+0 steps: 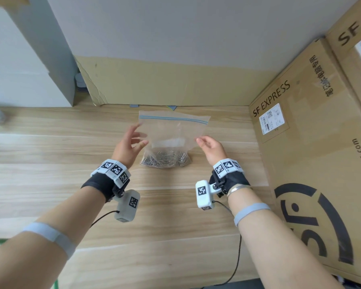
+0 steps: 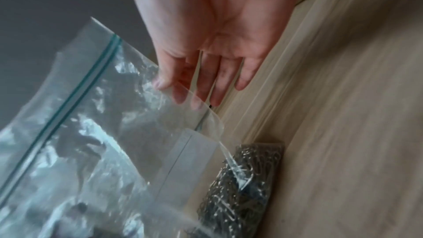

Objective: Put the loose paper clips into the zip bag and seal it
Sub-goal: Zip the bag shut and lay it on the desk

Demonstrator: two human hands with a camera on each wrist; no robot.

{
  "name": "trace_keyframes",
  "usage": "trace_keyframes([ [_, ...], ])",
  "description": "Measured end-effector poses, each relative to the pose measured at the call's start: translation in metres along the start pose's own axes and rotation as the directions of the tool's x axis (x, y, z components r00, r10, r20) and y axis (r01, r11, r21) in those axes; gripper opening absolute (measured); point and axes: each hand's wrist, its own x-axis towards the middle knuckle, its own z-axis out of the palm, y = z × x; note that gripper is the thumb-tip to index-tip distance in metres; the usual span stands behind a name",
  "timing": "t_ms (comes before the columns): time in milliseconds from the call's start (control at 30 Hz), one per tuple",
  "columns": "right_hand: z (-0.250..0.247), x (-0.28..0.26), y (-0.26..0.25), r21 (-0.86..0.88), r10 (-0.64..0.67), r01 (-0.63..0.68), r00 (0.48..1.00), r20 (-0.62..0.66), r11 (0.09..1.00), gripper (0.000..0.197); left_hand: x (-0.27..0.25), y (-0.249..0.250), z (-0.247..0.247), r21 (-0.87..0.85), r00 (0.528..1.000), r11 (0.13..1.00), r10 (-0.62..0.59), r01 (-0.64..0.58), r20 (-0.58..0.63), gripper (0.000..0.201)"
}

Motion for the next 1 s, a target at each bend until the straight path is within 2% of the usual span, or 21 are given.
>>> trace_keyframes([
  [67,0.004,0.001,0.001,0.026,-0.012,0.013,0.999,-0.037,1.000,0.018,0.001,-0.004,0.002,0.056,0.999,0.998,-0.026,0.029,-0.038,0.045],
  [133,0.006,0.000,0.000,0.061,-0.013,0.017,0.997,-0.073,0.998,0.017,0.002,-0.004,0.003,0.068,0.996,0.997,-0.038,0.044,-0.081,0.050],
  [233,0.009,0.001,-0.001,0.114,0.054,-0.037,0.988,-0.144,0.993,0.018,0.002,-0.001,0.002,-0.079,0.995,0.996,-0.037,0.030,-0.096,0.061],
  [300,0.010,0.001,-0.001,0.138,0.085,-0.066,0.987,-0.133,0.988,0.024,0.002,-0.002,0.001,-0.097,0.996,0.994,-0.063,0.056,-0.065,0.052],
  [367,0.009,0.000,-0.001,0.046,0.061,-0.057,0.993,-0.102,0.997,0.027,0.003,-0.004,0.001,-0.002,0.997,0.997,-0.081,0.081,-0.010,0.033],
  [433,0.007,-0.001,-0.004,-0.124,0.011,-0.017,0.999,-0.047,0.992,0.028,0.004,-0.005,0.000,0.050,0.995,0.995,-0.091,0.089,0.031,0.027],
  [500,0.006,-0.001,-0.005,-0.269,0.032,-0.014,0.997,0.064,0.963,0.025,0.004,-0.007,-0.002,0.084,0.990,0.991,-0.112,0.105,0.081,0.046],
  [533,0.006,0.000,-0.003,-0.303,0.074,-0.028,0.987,0.142,0.953,0.031,0.004,-0.008,-0.004,0.105,0.986,0.987,-0.130,0.119,0.107,0.057],
  [600,0.005,0.003,0.003,-0.411,0.145,-0.016,0.947,0.286,0.911,0.057,0.005,-0.013,-0.006,0.177,0.976,0.975,-0.162,0.136,0.145,0.070],
  [667,0.007,0.005,0.010,-0.543,0.145,0.058,0.935,0.323,0.838,0.071,0.004,-0.019,-0.005,0.308,0.975,0.945,-0.163,0.111,0.151,0.066],
  [700,0.009,0.007,0.014,-0.567,0.121,0.075,0.946,0.301,0.820,0.068,0.005,-0.021,-0.004,0.363,0.979,0.927,-0.155,0.097,0.134,0.059],
  [767,0.011,0.009,0.021,-0.538,0.069,0.058,0.975,0.213,0.841,0.052,0.006,-0.024,-0.002,0.392,0.985,0.914,-0.151,0.107,0.084,0.044],
  [833,0.012,0.011,0.024,-0.426,0.066,0.012,0.984,0.167,0.905,0.046,0.010,-0.027,0.001,0.389,0.989,0.916,-0.131,0.093,0.072,0.031],
  [900,0.011,0.012,0.023,-0.242,0.106,-0.058,0.976,0.190,0.968,0.043,0.017,-0.027,0.005,0.431,0.987,0.900,-0.121,0.065,0.105,0.019],
  [1000,0.013,0.014,0.021,-0.030,0.171,-0.169,0.962,0.215,0.985,0.033,0.025,-0.022,0.012,0.429,0.967,0.892,-0.219,0.143,0.133,0.019],
])
